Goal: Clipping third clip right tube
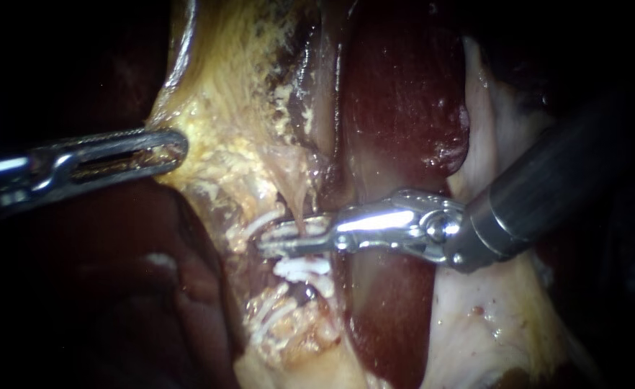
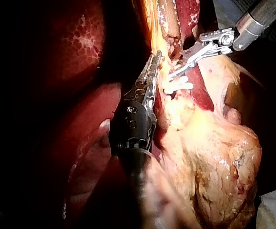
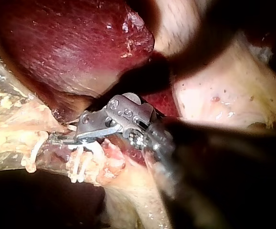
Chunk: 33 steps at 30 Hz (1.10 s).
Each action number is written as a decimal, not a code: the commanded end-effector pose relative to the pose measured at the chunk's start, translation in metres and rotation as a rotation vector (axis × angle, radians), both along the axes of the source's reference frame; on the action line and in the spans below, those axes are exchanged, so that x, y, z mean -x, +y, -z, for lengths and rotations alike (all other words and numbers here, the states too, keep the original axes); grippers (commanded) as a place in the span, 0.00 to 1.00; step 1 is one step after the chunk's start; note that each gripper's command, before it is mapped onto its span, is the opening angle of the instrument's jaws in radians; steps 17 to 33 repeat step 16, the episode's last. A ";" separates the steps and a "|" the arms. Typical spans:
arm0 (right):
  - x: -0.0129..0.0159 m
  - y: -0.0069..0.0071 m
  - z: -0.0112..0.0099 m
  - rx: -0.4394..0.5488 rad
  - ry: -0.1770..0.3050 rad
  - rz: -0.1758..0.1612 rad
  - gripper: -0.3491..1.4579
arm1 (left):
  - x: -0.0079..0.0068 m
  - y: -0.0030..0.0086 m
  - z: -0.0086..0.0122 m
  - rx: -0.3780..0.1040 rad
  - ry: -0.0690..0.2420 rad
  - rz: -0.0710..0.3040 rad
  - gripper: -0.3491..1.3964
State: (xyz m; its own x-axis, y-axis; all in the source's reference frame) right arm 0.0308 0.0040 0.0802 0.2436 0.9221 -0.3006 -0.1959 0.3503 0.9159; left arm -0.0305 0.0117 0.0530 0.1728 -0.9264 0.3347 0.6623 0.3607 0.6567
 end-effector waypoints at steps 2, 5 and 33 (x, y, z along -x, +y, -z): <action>0.0001 -0.0001 -0.0001 -0.002 -0.015 0.006 0.00 | 0.0000 0.0000 0.0000 0.000 0.000 0.000 0.00; 0.0000 -0.0002 -0.0002 -0.006 -0.018 0.006 0.00 | 0.0000 0.0000 0.0000 0.000 0.000 0.000 0.00; 0.0000 -0.0003 -0.0002 -0.011 -0.019 0.005 0.00 | -0.0001 0.0000 0.0000 0.001 0.002 0.002 0.00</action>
